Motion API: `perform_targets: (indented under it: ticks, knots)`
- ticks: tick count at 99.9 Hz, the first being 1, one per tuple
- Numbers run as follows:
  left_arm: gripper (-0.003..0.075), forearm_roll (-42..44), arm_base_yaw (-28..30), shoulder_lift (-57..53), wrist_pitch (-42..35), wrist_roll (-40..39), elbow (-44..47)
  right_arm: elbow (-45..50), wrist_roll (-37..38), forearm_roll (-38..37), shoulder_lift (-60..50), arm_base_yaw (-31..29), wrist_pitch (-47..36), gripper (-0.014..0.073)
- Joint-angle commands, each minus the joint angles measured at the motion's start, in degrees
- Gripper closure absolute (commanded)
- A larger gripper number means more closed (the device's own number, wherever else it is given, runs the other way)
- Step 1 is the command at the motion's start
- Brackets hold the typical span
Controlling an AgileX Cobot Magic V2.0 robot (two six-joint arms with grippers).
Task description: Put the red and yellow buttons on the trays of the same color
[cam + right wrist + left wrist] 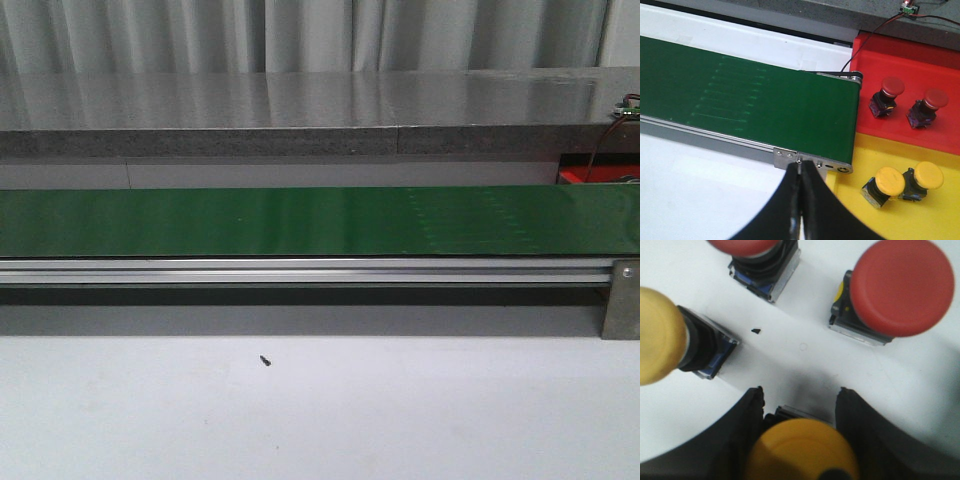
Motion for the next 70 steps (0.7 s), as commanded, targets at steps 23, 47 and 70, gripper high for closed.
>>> perform_targets:
  ticks: [23, 47, 70]
  knots:
    - [0.0739, -1.27, -3.57, -15.10, 2.24, 2.72, -2.84, -1.21, -0.38, 1.43, -0.11, 0.06, -3.24, 0.0662]
    - [0.0739, -1.40, -9.50, -21.12, 4.10, 3.54, -0.02, -1.21, -0.38, 1.43, -0.11, 0.06, -3.24, 0.0662]
    - [0.0739, -1.40, -14.44, -21.88, 1.81, 3.54, 5.90, -1.21, -0.38, 1.43, -0.11, 0.06, -3.24, 0.0662]
